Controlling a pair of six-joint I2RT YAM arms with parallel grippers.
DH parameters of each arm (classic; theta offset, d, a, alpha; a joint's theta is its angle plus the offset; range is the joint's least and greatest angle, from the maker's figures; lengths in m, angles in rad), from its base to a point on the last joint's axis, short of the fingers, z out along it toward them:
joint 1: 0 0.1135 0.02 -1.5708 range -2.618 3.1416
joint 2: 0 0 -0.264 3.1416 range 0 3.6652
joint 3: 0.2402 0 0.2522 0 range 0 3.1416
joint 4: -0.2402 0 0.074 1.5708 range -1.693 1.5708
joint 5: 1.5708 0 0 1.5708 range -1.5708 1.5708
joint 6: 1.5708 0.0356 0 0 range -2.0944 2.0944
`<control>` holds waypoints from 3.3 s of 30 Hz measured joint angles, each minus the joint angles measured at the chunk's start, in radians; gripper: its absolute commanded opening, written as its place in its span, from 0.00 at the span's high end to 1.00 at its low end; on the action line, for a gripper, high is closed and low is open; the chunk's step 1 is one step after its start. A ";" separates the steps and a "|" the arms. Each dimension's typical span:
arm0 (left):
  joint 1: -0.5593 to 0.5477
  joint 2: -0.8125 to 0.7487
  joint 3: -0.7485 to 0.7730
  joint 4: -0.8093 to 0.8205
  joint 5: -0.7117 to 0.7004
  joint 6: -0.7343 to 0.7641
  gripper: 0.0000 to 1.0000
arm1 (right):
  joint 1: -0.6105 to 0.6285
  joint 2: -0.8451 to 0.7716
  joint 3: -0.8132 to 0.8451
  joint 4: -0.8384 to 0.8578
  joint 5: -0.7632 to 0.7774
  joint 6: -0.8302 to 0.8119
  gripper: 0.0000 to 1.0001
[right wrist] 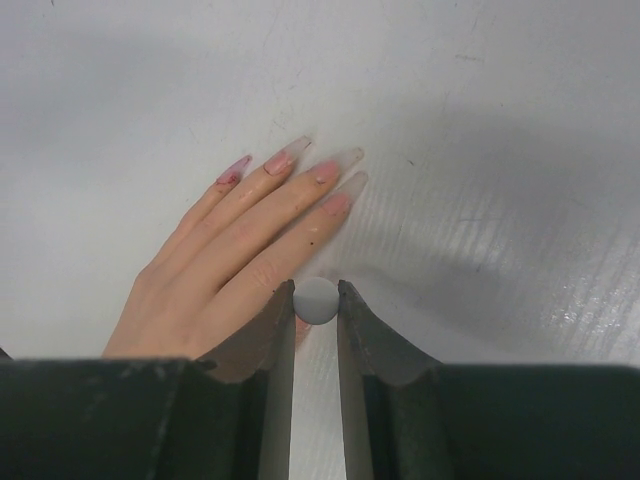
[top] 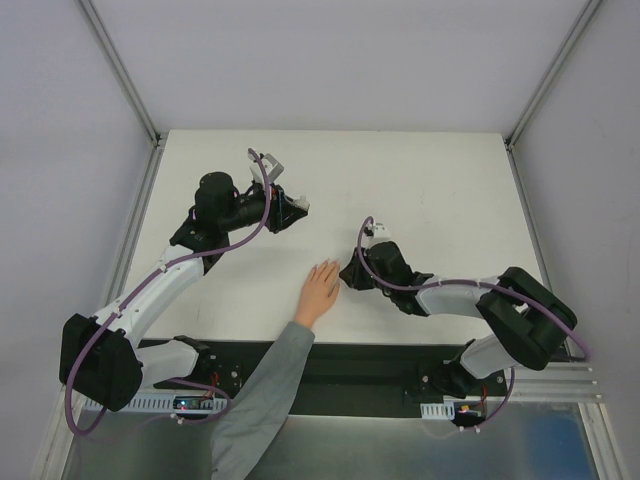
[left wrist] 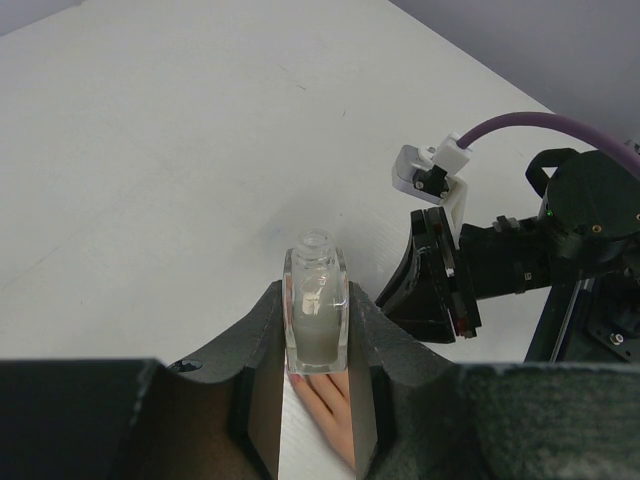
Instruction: Paint the nails
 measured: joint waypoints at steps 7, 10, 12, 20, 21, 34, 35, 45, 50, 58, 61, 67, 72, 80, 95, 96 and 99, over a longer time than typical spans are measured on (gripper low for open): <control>0.000 0.000 0.000 0.000 0.000 0.000 1.00 | -0.006 0.020 0.011 0.029 -0.021 -0.009 0.99; 0.000 0.000 0.000 0.000 0.000 0.000 1.00 | -0.009 0.026 0.016 0.035 -0.025 -0.011 0.99; 0.000 0.000 0.000 0.000 0.001 0.000 1.00 | -0.010 0.027 0.021 0.040 -0.031 -0.012 0.99; 0.000 0.000 0.000 0.000 0.002 0.000 1.00 | -0.012 0.026 0.023 0.045 -0.058 -0.010 0.99; 0.000 0.000 0.000 0.000 0.002 0.001 1.00 | -0.011 0.026 0.023 0.043 -0.058 -0.009 1.00; 0.000 0.000 0.000 0.000 0.002 0.001 1.00 | 0.047 -0.045 0.005 -0.013 0.027 0.005 0.99; 0.000 0.000 0.000 0.000 0.002 0.001 1.00 | 0.047 -0.046 0.005 -0.019 0.036 0.006 0.99; 0.000 0.000 0.000 0.000 0.003 0.001 1.00 | 0.047 -0.043 0.005 -0.072 0.084 0.023 0.99; 0.000 0.000 0.000 0.000 0.003 0.001 1.00 | 0.047 -0.031 0.005 -0.069 0.080 0.018 0.99; 0.000 0.000 0.000 0.000 0.004 0.001 1.00 | 0.042 -0.024 0.000 -0.005 0.046 0.003 0.99; 0.000 0.000 0.000 0.000 0.004 0.001 1.00 | 0.034 -0.024 -0.002 0.012 0.035 0.004 0.99; 0.000 0.000 0.000 0.000 0.005 0.001 1.00 | 0.011 -0.011 -0.002 0.026 0.021 0.005 0.99; 0.000 0.000 0.000 0.000 0.005 0.001 1.00 | 0.007 -0.001 -0.001 0.019 0.021 0.011 0.99; 0.000 0.000 0.000 0.000 0.006 0.001 1.00 | 0.003 0.014 0.006 0.011 0.021 0.013 0.99; 0.000 0.000 0.000 0.000 0.006 0.001 1.00 | 0.000 0.017 0.006 0.053 -0.021 0.009 0.99; 0.000 0.000 0.000 0.000 0.006 0.001 1.00 | 0.000 0.017 0.006 0.055 -0.022 0.009 0.99; 0.000 0.000 0.000 0.000 0.006 0.001 1.00 | 0.000 0.017 0.005 0.056 -0.024 0.011 0.99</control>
